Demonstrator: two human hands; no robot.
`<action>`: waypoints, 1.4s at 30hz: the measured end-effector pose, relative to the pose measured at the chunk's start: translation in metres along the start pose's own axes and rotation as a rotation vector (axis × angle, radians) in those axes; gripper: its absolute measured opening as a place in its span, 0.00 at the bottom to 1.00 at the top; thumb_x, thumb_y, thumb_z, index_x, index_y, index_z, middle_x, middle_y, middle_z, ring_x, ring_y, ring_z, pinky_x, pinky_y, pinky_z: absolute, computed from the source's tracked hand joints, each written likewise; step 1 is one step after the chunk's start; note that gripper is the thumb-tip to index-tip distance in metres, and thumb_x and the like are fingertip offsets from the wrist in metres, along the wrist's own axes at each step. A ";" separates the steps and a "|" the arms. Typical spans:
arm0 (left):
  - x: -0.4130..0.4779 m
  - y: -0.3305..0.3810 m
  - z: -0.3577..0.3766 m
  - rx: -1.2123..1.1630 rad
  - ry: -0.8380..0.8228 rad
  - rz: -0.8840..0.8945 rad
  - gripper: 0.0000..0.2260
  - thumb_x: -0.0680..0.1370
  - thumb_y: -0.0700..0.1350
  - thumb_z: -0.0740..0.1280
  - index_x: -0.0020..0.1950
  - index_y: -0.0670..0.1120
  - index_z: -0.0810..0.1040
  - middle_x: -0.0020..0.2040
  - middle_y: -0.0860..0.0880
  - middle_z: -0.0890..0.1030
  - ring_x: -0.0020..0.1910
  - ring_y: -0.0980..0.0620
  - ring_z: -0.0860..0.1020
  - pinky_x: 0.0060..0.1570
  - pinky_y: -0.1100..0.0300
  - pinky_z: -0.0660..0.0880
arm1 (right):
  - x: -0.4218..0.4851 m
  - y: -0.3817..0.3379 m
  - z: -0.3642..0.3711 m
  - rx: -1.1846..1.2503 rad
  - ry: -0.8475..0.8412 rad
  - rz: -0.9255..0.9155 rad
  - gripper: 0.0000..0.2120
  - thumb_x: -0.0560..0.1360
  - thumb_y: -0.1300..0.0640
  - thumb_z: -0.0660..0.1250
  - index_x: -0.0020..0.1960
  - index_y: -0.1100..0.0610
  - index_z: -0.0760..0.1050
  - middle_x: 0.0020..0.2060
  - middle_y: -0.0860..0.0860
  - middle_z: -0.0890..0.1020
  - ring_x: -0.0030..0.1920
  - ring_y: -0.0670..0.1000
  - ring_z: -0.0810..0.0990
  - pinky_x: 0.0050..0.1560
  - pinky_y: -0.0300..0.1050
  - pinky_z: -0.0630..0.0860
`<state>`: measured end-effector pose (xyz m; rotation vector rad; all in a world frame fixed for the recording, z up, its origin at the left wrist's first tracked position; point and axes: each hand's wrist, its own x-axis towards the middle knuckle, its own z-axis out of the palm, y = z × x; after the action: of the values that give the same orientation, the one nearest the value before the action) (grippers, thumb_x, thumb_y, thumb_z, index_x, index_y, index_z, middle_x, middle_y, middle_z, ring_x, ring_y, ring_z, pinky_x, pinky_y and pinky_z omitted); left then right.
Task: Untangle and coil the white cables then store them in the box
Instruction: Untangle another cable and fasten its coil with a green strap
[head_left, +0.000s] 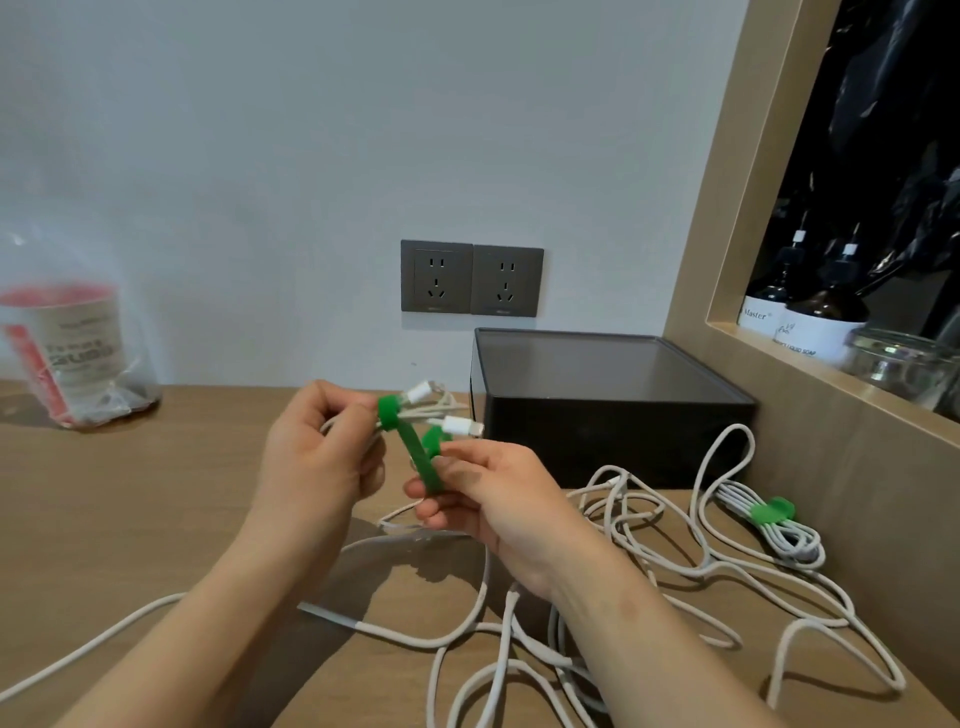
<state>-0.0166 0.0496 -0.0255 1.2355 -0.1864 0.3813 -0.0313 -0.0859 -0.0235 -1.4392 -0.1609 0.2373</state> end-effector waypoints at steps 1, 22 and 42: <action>0.002 -0.001 -0.001 0.044 0.035 0.021 0.10 0.78 0.35 0.61 0.37 0.43 0.67 0.22 0.52 0.66 0.20 0.57 0.62 0.20 0.66 0.60 | 0.000 0.001 0.001 -0.011 0.010 -0.009 0.11 0.79 0.62 0.59 0.60 0.60 0.72 0.34 0.51 0.83 0.34 0.47 0.79 0.41 0.39 0.78; 0.006 -0.009 -0.018 0.862 -0.363 0.438 0.07 0.74 0.51 0.67 0.38 0.55 0.70 0.38 0.55 0.74 0.40 0.62 0.73 0.38 0.73 0.67 | -0.017 -0.023 -0.010 -0.087 -0.034 -0.345 0.11 0.68 0.49 0.64 0.32 0.54 0.79 0.22 0.46 0.73 0.28 0.42 0.72 0.40 0.33 0.74; -0.008 0.008 -0.014 0.179 -0.738 -0.080 0.07 0.64 0.50 0.73 0.38 0.52 0.78 0.30 0.49 0.76 0.30 0.54 0.72 0.31 0.63 0.71 | -0.008 -0.021 -0.025 0.126 0.000 -0.110 0.10 0.79 0.58 0.59 0.52 0.56 0.79 0.46 0.49 0.85 0.33 0.46 0.75 0.37 0.39 0.75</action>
<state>-0.0281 0.0638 -0.0260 1.5148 -0.7422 -0.1487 -0.0310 -0.1143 -0.0054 -1.3013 -0.2211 0.1549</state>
